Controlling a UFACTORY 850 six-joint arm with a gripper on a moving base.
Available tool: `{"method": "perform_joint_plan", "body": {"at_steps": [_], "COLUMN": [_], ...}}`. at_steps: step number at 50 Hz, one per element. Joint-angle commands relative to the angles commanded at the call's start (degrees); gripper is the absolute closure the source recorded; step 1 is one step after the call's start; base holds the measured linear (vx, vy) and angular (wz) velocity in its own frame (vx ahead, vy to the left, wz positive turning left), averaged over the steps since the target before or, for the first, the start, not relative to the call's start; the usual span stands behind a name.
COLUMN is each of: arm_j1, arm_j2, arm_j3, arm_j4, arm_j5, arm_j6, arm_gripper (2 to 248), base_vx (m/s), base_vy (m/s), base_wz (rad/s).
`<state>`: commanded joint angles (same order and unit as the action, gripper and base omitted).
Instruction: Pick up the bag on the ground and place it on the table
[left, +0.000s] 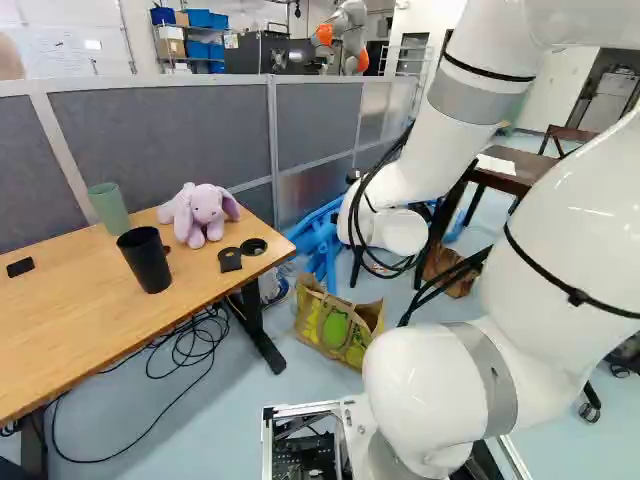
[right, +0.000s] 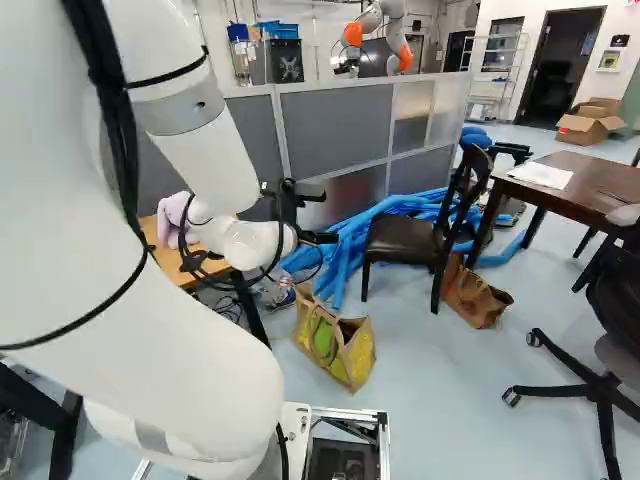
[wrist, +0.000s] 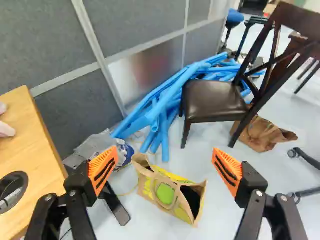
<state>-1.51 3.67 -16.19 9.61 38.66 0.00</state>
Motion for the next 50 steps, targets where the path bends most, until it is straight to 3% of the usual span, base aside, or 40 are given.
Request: {"method": "perform_joint_plan", "body": {"at_steps": [26, 50], "arm_j1": [-0.5, -0.3], "arm_j2": [-7.8, -15.7], "arm_j3": [-8.0, -15.6], "arm_j4": [8.0, 14.6], "arm_j5": [-11.7, -25.7], "arm_j6": [0.0, 0.0], "arm_gripper": [3, 3], "base_vx": [0.0, 0.0], "base_vy": [0.0, 0.0], "base_wz": [0.0, 0.0]}}
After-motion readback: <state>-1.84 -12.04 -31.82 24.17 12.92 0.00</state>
